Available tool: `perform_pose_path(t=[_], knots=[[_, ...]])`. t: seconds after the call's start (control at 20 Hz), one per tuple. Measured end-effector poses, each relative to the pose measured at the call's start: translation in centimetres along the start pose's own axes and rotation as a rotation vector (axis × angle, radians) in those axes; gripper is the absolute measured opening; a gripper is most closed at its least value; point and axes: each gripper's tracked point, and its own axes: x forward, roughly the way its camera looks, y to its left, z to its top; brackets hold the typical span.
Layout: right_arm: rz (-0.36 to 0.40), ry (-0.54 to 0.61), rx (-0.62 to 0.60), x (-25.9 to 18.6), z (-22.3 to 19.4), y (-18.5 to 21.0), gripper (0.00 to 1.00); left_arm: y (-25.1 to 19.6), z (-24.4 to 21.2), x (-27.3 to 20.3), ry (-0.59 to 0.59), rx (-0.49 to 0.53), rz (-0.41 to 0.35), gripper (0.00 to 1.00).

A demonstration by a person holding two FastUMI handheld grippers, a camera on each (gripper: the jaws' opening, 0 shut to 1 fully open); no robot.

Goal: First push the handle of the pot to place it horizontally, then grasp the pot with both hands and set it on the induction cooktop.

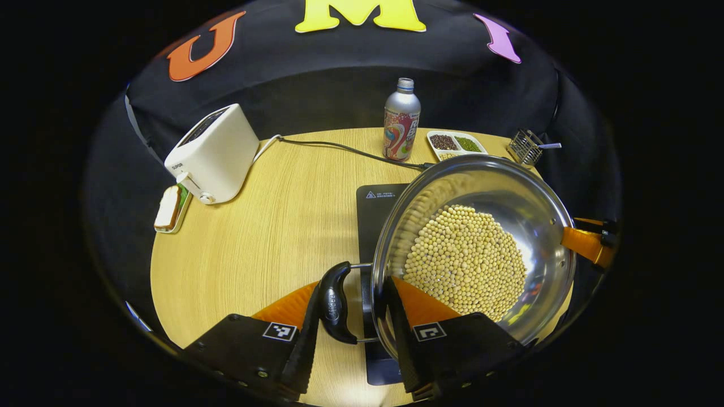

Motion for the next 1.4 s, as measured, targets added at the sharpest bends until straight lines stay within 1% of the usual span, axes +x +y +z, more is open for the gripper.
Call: perform_pose_path(t=[0.1, 0.15, 0.3, 0.35, 0.4, 0.55, 0.7, 1.25, 1.4], knots=[[0.002, 0.01, 0.011, 0.4, -0.1, -0.1, 0.52, -0.1, 0.3, 0.4, 0.0, 0.014, -0.002, 0.7], [0.002, 0.012, 0.015, 0.4, -0.1, -0.2, 0.52, -0.1, 0.3, 0.4, 0.001, 0.017, -0.003, 0.6], [0.005, 0.012, 0.016, 0.9, -0.1, -0.4, 0.52, -0.1, 0.6, 0.6, -0.007, 0.022, 0.003, 0.6], [0.009, 0.018, 0.021, 1.2, -0.3, -0.5, 0.52, -0.1, 0.7, 0.6, -0.01, 0.026, 0.005, 0.7], [0.018, 0.016, 0.026, 1.2, -0.3, -0.6, 0.52, -0.1, 0.8, 0.6, -0.015, 0.029, 0.011, 0.6], [0.026, 0.008, -0.017, 1.7, -0.1, -0.9, 0.53, -0.3, 0.6, 0.5, -0.026, 0.011, 0.02, 0.6], [0.046, -0.021, 0.023, 1.7, -0.1, -0.6, 0.53, -0.4, 0.6, 0.5, -0.042, 0.012, 0.021, 0.6], [0.037, -0.028, 0.039, 1.4, -0.5, -1.0, 0.53, -0.4, 0.8, 0.8, -0.057, 0.021, 0.01, 0.6], [0.036, -0.038, 0.025, 1.5, -0.5, -1.1, 0.53, -0.3, 0.9, 0.8, -0.063, 0.018, 0.01, 0.6]])
